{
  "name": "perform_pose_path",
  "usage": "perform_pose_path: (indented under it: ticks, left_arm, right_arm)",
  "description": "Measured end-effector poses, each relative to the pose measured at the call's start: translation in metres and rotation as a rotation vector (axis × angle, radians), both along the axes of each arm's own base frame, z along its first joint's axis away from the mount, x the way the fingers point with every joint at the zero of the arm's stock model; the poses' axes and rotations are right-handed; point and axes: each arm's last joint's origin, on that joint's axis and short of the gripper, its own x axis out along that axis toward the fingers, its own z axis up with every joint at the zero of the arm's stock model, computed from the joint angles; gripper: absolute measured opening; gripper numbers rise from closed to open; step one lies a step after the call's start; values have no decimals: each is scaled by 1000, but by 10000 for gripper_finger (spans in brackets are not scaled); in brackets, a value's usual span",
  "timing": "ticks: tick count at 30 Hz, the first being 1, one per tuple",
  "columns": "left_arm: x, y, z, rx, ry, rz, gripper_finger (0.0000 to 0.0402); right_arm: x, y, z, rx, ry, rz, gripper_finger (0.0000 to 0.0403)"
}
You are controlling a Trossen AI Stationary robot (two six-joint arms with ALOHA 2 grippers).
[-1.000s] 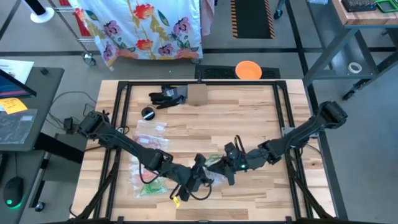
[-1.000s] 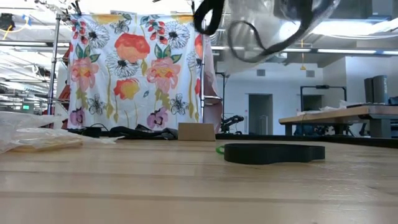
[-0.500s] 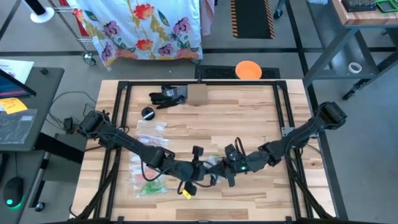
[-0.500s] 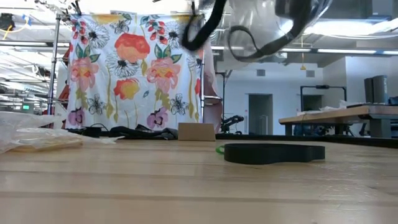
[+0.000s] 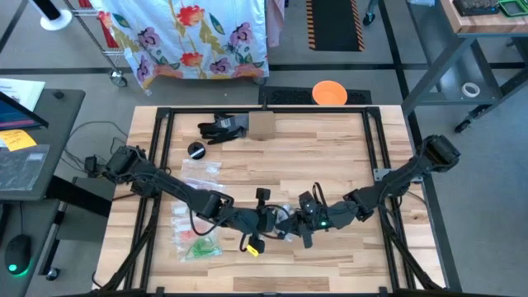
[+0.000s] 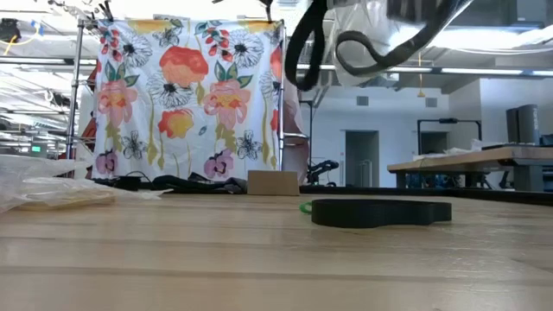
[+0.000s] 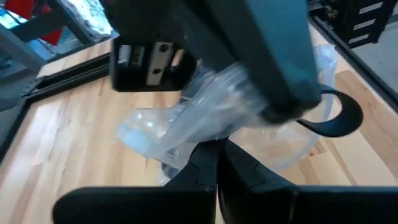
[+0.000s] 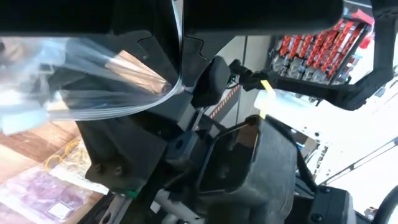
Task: Sort rubber bands
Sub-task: Put the black rubber band into the transparent zip bag
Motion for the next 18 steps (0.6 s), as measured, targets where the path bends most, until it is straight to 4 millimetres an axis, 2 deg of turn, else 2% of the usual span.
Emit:
perform_pose_path:
  ticks: [9,18]
  left_arm:
    - [4,4,2,-60,-9,-68,0]
    - [6,2,4,-80,-35,-135,0]
  right_arm:
    - [3,-8,-5,-16,43,-25,0]
    - [3,-8,-2,-20,23,-21,0]
